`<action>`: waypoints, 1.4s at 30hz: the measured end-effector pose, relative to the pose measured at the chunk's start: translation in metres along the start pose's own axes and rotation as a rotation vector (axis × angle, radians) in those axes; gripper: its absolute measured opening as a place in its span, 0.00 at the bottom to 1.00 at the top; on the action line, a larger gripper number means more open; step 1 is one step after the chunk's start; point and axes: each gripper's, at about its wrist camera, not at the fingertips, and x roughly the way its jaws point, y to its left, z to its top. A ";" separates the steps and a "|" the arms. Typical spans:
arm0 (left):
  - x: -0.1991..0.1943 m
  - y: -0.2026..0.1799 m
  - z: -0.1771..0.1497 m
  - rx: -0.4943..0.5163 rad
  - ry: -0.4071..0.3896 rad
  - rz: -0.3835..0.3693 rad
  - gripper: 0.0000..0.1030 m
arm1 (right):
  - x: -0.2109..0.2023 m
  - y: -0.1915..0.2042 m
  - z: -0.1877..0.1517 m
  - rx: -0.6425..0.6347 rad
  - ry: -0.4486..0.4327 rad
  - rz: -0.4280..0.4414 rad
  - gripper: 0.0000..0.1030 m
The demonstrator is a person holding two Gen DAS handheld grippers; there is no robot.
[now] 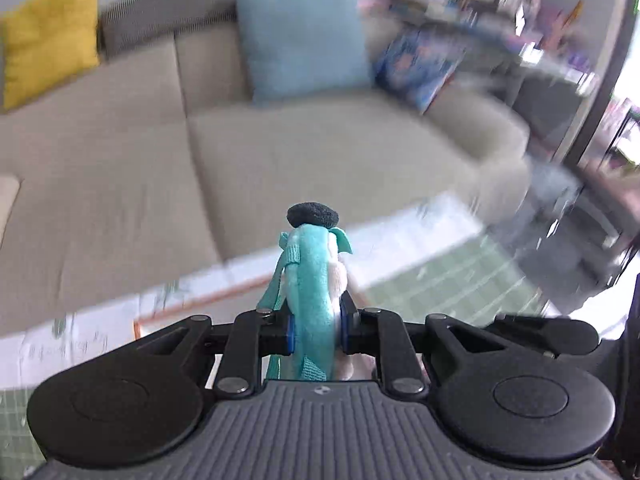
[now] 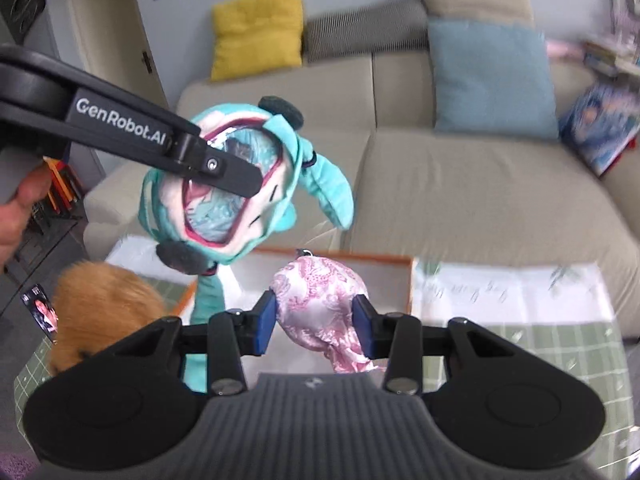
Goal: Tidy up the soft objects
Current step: 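Carry both toys over the orange box and open both tools to drop them, then withdraw both open tools from the box back toward the table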
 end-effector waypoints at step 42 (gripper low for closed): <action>0.061 -0.004 0.008 0.051 0.228 0.108 0.38 | 0.102 -0.005 -0.016 -0.032 0.249 -0.041 0.50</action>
